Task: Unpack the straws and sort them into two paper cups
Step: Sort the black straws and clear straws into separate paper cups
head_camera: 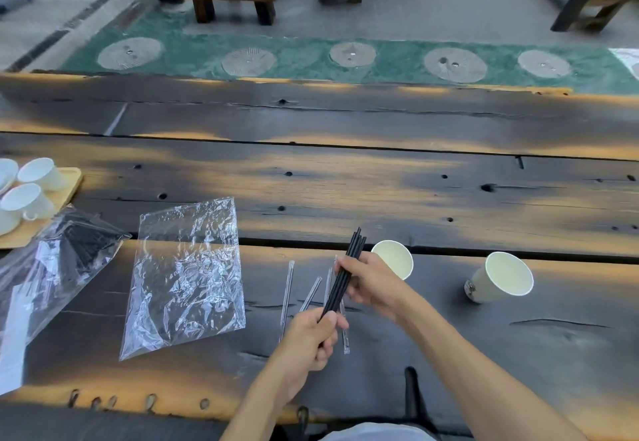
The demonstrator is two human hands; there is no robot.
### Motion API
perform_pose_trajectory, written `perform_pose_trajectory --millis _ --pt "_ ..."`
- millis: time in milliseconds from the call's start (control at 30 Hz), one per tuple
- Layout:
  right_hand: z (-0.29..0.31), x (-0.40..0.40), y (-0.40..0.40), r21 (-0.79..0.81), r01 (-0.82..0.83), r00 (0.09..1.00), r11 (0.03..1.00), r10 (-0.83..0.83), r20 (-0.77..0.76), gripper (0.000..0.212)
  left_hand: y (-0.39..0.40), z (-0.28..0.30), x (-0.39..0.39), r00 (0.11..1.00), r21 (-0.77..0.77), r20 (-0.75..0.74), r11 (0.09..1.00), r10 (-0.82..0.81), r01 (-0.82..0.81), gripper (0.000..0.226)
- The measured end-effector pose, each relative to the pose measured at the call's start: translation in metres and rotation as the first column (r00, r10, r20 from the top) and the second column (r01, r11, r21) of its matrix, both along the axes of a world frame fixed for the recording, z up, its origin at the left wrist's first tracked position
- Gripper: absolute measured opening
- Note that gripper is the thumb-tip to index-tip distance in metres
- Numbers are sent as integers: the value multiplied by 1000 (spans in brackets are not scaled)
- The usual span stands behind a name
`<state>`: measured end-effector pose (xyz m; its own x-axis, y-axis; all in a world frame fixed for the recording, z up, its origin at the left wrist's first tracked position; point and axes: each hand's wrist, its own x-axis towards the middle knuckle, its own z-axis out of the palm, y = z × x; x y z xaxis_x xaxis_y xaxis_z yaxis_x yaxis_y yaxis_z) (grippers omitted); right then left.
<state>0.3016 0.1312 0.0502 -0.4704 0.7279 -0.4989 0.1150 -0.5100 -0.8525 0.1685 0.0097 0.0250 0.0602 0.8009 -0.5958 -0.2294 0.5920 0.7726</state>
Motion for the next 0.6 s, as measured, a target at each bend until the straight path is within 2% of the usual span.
perform_pose_trajectory --millis 33,100,167,233,300,333,500,600 --pt "1 2 5 23 53 998 998 -52 -23 21 -1 1 -1 999 -2 19 1000 -28 28 25" --pt "3 2 9 -31 138 972 990 -142 -187 20 -1 7 0 996 -9 59 998 -59 60 26" --pt "9 0 4 -223 186 885 957 -262 -385 24 -1 10 4 991 -21 107 997 -77 79 25" --pt "14 -3 0 -371 191 802 909 -362 -475 46 0 11 8 989 -32 118 995 -89 94 24" --pt "16 -3 1 -422 188 762 887 -403 -506 63 0 10 11 989 -32 105 994 -100 104 24" --pt "16 -2 1 -421 199 760 885 -411 -505 65 0 10 12 990 -30 98 994 -105 108 24" --pt "12 5 -1 -426 198 754 883 -415 -510 39 2 10 19 988 -24 44 988 -148 150 33" --pt "13 6 -2 -393 196 768 898 -390 -508 38 4 10 22 989 -23 31 989 -147 147 37"
